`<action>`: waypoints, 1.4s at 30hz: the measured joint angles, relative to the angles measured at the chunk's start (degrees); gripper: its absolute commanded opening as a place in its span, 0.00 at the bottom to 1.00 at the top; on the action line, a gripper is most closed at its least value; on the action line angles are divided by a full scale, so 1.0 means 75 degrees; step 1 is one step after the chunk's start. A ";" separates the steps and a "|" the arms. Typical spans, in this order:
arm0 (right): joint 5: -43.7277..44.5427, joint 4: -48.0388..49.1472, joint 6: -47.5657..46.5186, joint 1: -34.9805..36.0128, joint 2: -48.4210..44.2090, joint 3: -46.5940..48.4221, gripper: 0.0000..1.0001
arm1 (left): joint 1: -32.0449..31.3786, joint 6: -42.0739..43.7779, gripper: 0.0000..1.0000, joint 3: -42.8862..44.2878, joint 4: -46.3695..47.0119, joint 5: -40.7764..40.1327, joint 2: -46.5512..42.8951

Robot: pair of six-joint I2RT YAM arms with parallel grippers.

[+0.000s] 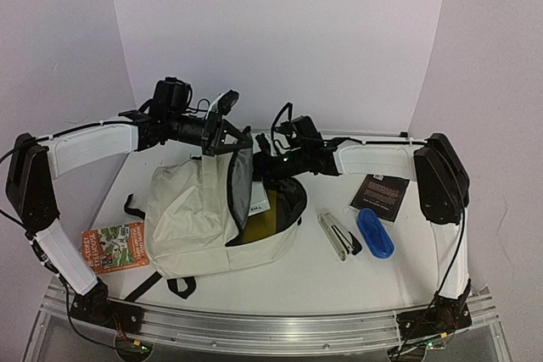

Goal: Pack the student bag
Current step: Place the book in the student bag.

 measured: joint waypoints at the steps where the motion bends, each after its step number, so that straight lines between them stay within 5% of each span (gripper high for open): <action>1: 0.0194 -0.0031 -0.0074 0.0018 0.0000 -0.0002 0.68 | 0.0000 0.0094 0.00 0.0001 -0.0109 -0.0146 -0.0019; 9: 0.2189 -0.0862 -0.0732 0.0023 -0.0817 -0.0722 0.85 | 0.0212 0.0509 0.00 -0.0022 -0.0841 -0.0838 -0.0645; 19: 0.3004 -0.1126 -0.1062 0.0043 -0.2331 -0.1403 0.71 | 0.0344 0.0640 0.00 -0.0022 -0.1098 -0.0955 -0.0806; 42: 0.2404 -0.0950 -0.0911 0.1028 -0.0559 -0.0752 0.46 | 0.0344 0.0616 0.00 -0.0007 -0.0949 -0.0560 -0.0472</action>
